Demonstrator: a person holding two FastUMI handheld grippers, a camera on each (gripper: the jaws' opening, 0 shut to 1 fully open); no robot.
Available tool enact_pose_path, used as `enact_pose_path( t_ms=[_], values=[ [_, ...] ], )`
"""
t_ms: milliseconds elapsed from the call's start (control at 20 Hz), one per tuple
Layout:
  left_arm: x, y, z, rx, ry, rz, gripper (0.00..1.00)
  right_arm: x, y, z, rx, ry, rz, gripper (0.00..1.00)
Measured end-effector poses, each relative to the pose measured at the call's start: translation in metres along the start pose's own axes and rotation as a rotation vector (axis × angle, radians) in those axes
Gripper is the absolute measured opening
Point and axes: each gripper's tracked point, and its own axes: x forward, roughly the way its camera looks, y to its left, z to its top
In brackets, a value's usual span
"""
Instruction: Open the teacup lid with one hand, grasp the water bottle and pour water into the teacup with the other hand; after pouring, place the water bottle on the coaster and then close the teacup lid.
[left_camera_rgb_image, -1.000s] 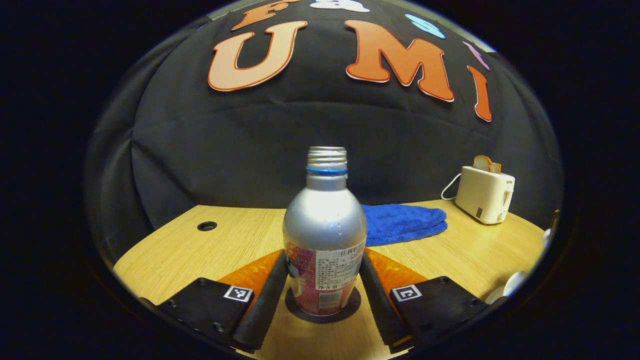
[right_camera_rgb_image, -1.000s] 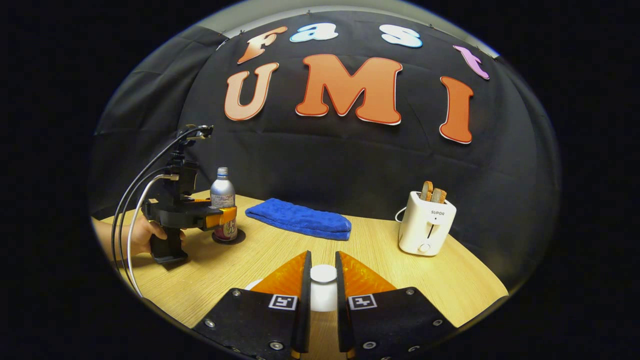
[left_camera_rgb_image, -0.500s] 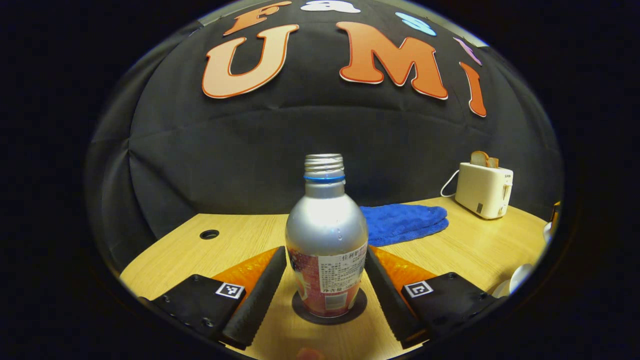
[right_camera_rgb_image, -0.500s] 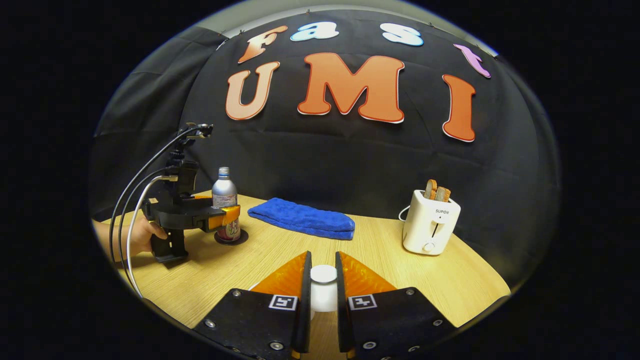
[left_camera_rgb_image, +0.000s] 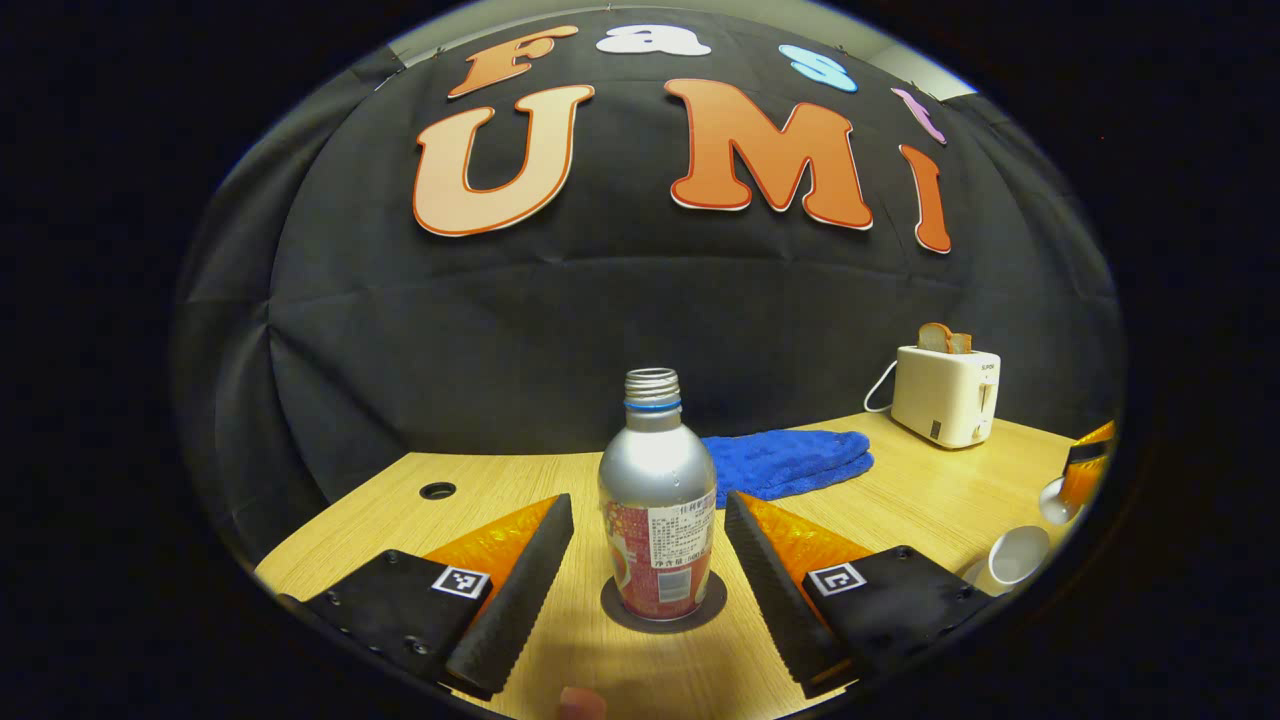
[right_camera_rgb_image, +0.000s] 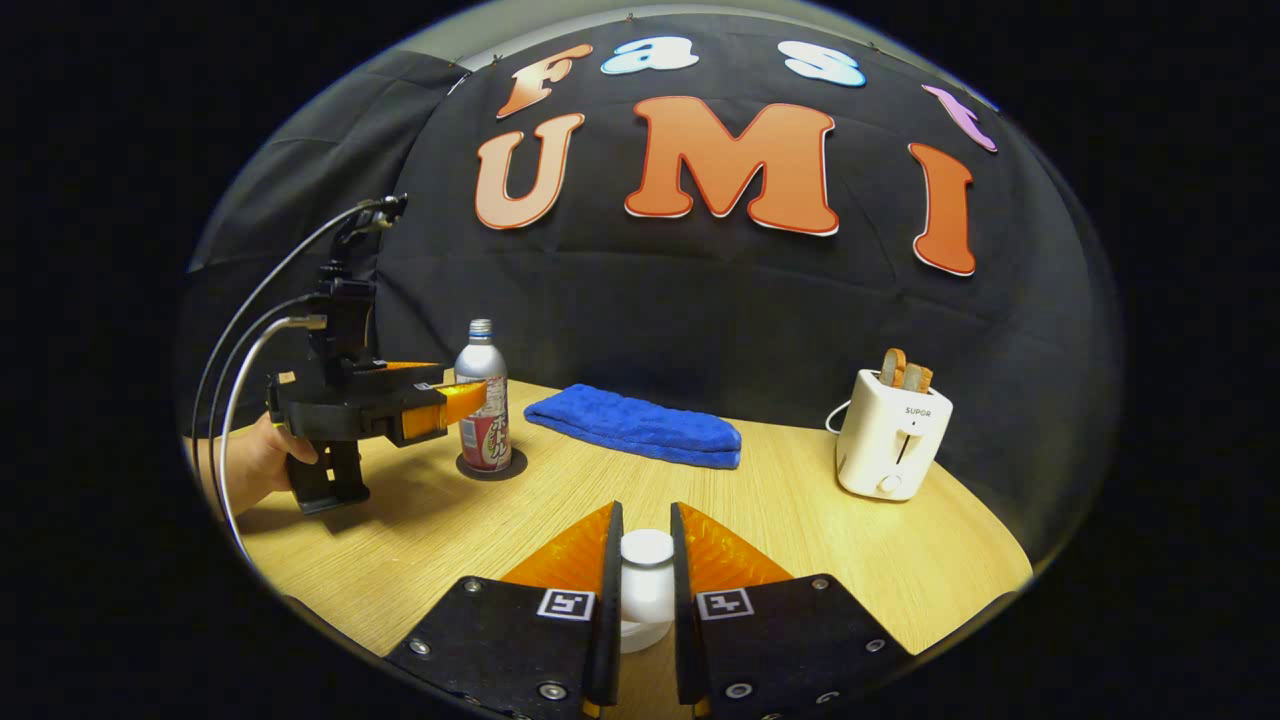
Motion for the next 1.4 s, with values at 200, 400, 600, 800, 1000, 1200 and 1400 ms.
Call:
enact_pose_path(
  t_ms=[200,400,600,800,1000,1200,1400],
  values=[
    [-0.021,0.009,-0.004,-0.012,0.002,0.011,1.00,0.007,0.014,-0.012,0.010,0.019,0.031,0.23],
    [-0.047,0.015,-0.009,-0.025,0.007,0.026,1.00,0.013,0.025,-0.025,0.009,0.040,0.046,0.23],
    [-0.060,0.015,-0.002,-0.021,-0.020,0.040,1.00,0.016,0.024,-0.034,0.011,0.049,0.036,0.23],
    [-0.071,0.009,0.004,-0.022,-0.045,0.039,1.00,0.020,0.023,-0.036,0.037,0.039,0.040,0.23],
    [-0.076,0.004,0.002,-0.025,-0.044,0.032,1.00,0.022,0.021,-0.037,0.034,0.026,0.028,0.25],
    [-0.081,0.000,-0.001,-0.020,-0.042,0.031,1.00,0.020,0.016,-0.037,0.001,0.025,0.010,0.36],
    [-0.087,-0.001,0.008,-0.022,-0.067,0.033,1.00,0.017,0.018,-0.028,0.015,0.006,0.012,0.56]
  ],
)
